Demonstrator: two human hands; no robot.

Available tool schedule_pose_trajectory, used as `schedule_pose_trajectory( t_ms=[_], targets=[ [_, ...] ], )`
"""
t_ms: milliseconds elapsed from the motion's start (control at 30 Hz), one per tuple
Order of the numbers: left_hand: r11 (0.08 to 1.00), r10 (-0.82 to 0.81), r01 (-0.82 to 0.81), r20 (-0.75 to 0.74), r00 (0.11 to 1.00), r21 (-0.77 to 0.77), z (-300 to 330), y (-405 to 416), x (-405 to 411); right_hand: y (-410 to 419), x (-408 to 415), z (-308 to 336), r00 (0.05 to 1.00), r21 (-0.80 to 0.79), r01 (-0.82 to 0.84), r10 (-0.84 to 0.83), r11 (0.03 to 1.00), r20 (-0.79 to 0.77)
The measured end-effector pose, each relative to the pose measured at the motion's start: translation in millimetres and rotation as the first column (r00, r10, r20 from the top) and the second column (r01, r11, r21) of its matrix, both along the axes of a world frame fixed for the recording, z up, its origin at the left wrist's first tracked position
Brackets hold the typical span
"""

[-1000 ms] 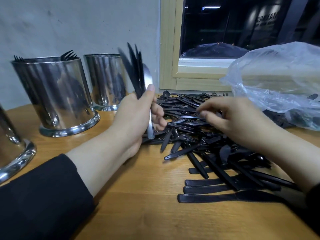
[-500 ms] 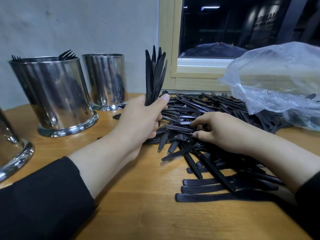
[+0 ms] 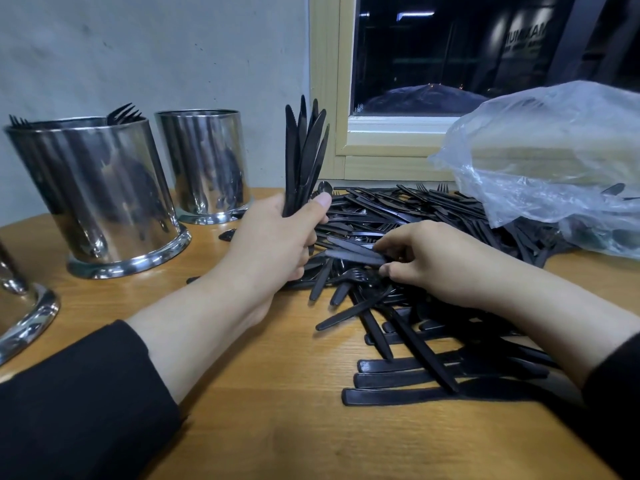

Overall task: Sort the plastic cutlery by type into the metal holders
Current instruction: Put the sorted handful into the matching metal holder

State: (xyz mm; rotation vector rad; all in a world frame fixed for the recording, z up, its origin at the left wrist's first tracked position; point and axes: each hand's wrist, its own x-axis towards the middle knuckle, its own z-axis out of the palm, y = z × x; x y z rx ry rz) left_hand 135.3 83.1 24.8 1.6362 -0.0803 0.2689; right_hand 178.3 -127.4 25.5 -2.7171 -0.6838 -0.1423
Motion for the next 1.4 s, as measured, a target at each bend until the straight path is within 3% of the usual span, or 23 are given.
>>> schedule_pose_trajectory(
  t_ms=[167,300,367,500,633,733,867,933,1000,1100,1233,1400],
  targets=[
    [1.0,0.015,-0.015,0.011,1.0,0.01,1,0,-1,-2,2,-1,0.995,-0.01,-0.037,0.038,0.999,0.087],
    [0.999,0.027,-0.028,0.021,0.999,0.029,2,1,-2,-5,2,3,0.969,0.108,-0.114,0.086,0.988,0.232],
    [0.999,0.014,-0.014,0.004,1.0,0.038,4,2,-3,-4,0,5,0.926,0.143,-0.202,0.141,0.969,0.351],
    [0.991,-0.098,0.107,-0.111,0.989,0.08,7,-1,-8,3,-1,3,0.788,0.039,-0.292,0.217,0.956,0.576],
    [0.951,-0.274,0.295,-0.183,0.944,0.099,5,-4,-12,6,-1,5,0.691,-0.02,-0.299,0.231,0.954,0.685],
    [0.944,-0.3,0.318,-0.168,0.939,0.093,4,-4,-11,5,1,6,0.652,0.005,-0.296,0.198,0.955,0.732],
    [0.955,-0.272,0.285,-0.139,0.952,0.087,6,-2,-10,-5,0,13,0.768,0.355,-0.222,-0.061,0.908,0.637],
    [0.951,-0.275,0.29,-0.139,0.951,0.105,5,1,-10,-10,-1,15,0.85,0.535,-0.127,-0.186,0.836,0.493],
    [0.949,-0.274,0.292,-0.146,0.951,0.121,3,2,-10,-12,-2,15,0.928,0.632,-0.037,-0.207,0.774,0.309],
    [0.945,-0.271,0.292,-0.15,0.951,0.145,2,1,-9,-11,-5,14,0.98,0.703,-0.01,-0.132,0.711,0.148],
    [0.935,-0.255,0.28,-0.133,0.958,0.22,3,1,-10,-8,-7,15,0.992,0.776,-0.023,-0.084,0.63,0.098],
    [0.913,-0.243,0.251,-0.066,0.968,0.323,5,-1,-12,-3,-10,13,0.968,0.681,-0.074,-0.113,0.729,0.226]
  ],
)
